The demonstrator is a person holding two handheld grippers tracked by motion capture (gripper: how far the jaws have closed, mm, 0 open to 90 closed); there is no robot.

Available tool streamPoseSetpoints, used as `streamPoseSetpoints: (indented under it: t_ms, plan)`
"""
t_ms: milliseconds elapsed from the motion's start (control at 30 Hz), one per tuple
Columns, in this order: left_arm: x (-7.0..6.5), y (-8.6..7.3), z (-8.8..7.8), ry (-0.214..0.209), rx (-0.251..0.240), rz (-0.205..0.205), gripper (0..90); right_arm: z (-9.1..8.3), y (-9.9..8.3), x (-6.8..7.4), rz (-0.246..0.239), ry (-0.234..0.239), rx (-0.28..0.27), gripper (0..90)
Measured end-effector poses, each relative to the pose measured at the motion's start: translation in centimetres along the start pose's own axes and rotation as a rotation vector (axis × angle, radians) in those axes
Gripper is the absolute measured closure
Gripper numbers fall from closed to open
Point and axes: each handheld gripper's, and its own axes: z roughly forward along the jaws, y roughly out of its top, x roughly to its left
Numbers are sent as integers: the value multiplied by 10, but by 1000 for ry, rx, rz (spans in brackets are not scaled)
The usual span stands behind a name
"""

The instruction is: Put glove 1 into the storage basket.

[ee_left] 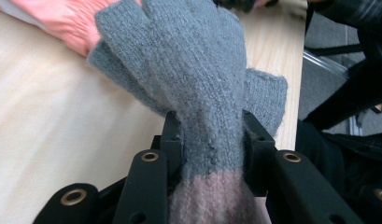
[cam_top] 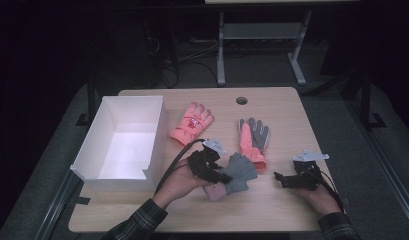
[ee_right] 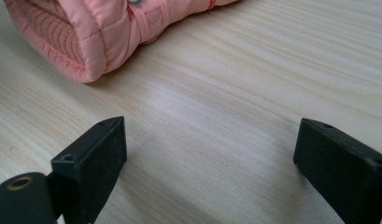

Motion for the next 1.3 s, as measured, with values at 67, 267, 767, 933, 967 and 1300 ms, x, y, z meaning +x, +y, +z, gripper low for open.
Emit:
streamPoseSetpoints:
  t_ms: [67, 267, 767, 933, 967, 1300]
  plan:
    - [2, 3, -9, 9, -7, -4, 674, 0, 0, 0, 1, 1, 1, 90]
    - [10, 10, -38, 44, -42, -19, 674, 0, 0, 0, 0, 0, 0, 90]
    - [30, 10, -97, 158, -140, -70, 674, 0, 0, 0, 2, 1, 0, 90]
    - [35, 3, -114, 195, -166, -99, 674, 0, 0, 0, 2, 1, 0, 90]
    - [36, 2, -117, 200, -175, -104, 674, 0, 0, 0, 2, 0, 0, 90]
    - [49, -14, -147, 280, -200, -159, 674, 0, 0, 0, 1, 0, 0, 90]
